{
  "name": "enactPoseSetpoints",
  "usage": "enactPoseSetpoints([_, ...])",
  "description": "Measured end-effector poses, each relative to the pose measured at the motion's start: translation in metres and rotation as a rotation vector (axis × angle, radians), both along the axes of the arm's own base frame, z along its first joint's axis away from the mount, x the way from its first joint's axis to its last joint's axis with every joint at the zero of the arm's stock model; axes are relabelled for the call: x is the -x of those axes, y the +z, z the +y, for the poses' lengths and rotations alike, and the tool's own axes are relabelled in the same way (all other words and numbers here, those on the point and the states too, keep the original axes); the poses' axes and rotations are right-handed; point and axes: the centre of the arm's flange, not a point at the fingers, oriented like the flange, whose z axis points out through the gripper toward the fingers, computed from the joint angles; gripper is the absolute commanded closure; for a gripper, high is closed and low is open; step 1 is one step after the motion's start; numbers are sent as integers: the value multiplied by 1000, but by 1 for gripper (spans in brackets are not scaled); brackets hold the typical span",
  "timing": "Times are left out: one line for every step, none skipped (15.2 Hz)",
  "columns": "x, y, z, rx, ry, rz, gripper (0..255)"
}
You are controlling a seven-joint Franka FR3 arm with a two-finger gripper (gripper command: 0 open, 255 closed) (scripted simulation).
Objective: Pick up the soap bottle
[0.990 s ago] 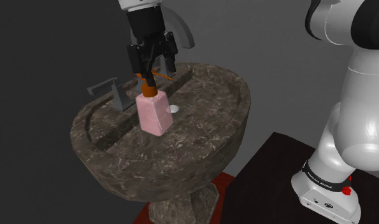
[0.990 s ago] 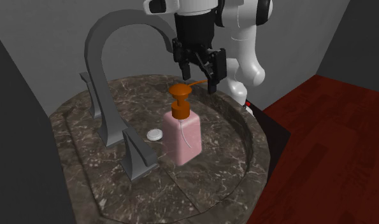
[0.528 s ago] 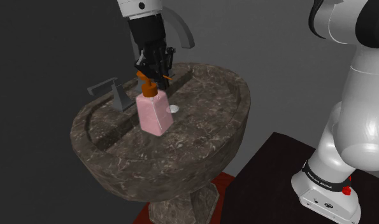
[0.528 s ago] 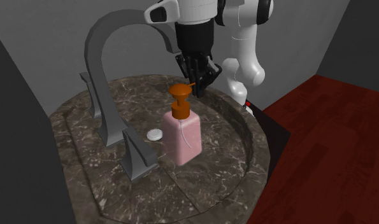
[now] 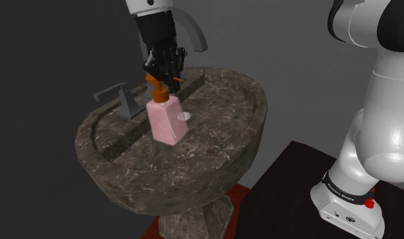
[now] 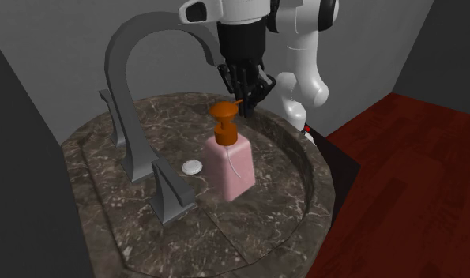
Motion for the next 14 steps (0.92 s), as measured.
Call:
enactPoseSetpoints([0,5,-1,0,0,0,255])
enactPoseSetpoints([1,9,0,0,0,0,255])
enactPoseSetpoints([0,14,1,0,0,0,255])
enactPoseSetpoints([0,19,0,0,0,0,255])
enactPoseSetpoints([0,25,0,0,0,0,255])
enactPoseSetpoints([-1,30,0,0,0,0,255])
enactPoseSetpoints([-1,35,0,0,0,0,255])
enactPoseSetpoints([0,40,0,0,0,0,255])
enactPoseSetpoints([-1,46,0,0,1,-1,255])
enactPoseSetpoints([-1,51,0,0,1,0,255])
enactPoseSetpoints([-1,56,1,0,1,-1,255])
enactPoseSetpoints([-1,61,2,-1,1,-1,255])
enactPoseSetpoints([-2,67,2,-1,1,-1,255])
enactPoseSetpoints([-1,70,1,0,1,-1,255])
